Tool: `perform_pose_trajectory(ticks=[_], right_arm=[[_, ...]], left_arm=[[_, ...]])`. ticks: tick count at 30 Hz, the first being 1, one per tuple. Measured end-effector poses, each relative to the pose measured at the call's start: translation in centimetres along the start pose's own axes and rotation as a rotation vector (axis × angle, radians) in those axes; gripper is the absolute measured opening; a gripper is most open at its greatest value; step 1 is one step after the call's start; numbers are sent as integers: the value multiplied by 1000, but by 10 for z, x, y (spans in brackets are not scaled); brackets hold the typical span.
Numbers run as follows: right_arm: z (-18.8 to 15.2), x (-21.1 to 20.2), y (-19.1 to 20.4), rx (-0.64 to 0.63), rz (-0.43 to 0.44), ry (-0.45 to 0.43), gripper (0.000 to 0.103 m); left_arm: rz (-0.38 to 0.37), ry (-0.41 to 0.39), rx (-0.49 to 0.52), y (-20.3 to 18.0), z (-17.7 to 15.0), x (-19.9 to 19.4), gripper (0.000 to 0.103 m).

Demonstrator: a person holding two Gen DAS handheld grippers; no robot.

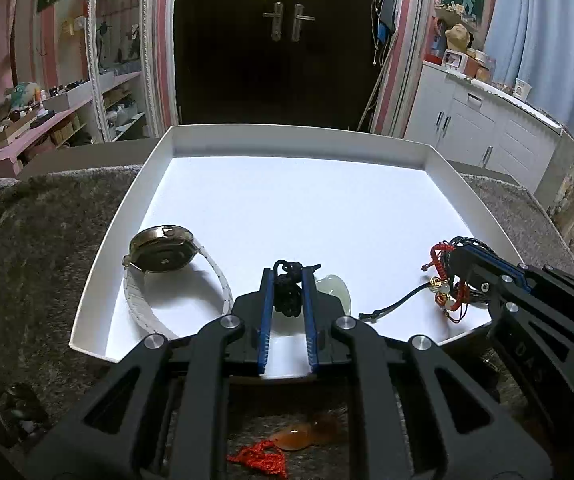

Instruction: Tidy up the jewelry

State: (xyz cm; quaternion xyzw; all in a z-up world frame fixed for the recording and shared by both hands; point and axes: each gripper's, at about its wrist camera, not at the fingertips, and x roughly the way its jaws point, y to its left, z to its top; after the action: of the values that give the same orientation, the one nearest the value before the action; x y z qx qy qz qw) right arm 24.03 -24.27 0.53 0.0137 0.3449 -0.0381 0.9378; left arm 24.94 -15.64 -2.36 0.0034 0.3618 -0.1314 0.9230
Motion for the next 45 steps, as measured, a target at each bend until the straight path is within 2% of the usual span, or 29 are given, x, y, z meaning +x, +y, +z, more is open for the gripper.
perform_pose_trajectory(ticks=[4, 5, 6, 7, 8, 9, 11, 12, 19, 22, 26, 30, 34, 38, 39, 41, 45], right_arm=[[-3, 4, 1, 0, 8, 15, 6], [-4, 4, 1, 0, 11, 16, 6], [-4, 4, 2, 0, 11, 15, 6], [-4, 3, 2, 3, 14, 11, 6], [-4, 2, 1, 7, 21, 6, 6], [-3, 1, 0, 15, 32, 2, 10], [-2, -4, -3, 33, 30, -16, 46], [0, -9, -5, 41, 27, -33, 49], [21, -62, -18, 46, -59, -123, 49], [20, -98, -30, 13, -103, -169, 49], [-6, -142, -48, -20, -180, -192, 49], [-51, -167, -66, -7, -205, -169, 49], [-77, -157, -81, 24, -199, -81, 49], [-87, -140, -87, 30, -195, -28, 49], [-88, -138, -86, 34, -175, -17, 49], [-88, -130, -86, 42, -154, 2, 49], [-91, -117, -86, 43, -169, 38, 48]], left_arm=[[-2, 10, 1, -2, 1, 4, 16], [-4, 13, 1, -2, 1, 4, 20], [-8, 16, 3, -2, 1, 5, 33], [-15, 11, 7, -3, 1, 4, 40], [-16, -4, 12, -4, 2, 1, 41], [-15, -10, 16, -5, 1, 0, 44], [-13, -19, 18, -5, 2, -3, 44], [-8, -27, 11, -4, 3, -6, 44], [64, -102, -30, 22, 23, -58, 45], [104, -145, -9, 43, 21, -97, 53], [191, -179, -3, 89, -8, -145, 54], [213, -139, -28, 122, -49, -160, 54], [285, -95, 15, 131, -81, -153, 56], [266, -57, -42, 142, -90, -146, 56], [262, -52, -43, 142, -91, -145, 56], [251, -38, -37, 141, -93, -139, 66], [259, -25, -24, 141, -92, -132, 66]])
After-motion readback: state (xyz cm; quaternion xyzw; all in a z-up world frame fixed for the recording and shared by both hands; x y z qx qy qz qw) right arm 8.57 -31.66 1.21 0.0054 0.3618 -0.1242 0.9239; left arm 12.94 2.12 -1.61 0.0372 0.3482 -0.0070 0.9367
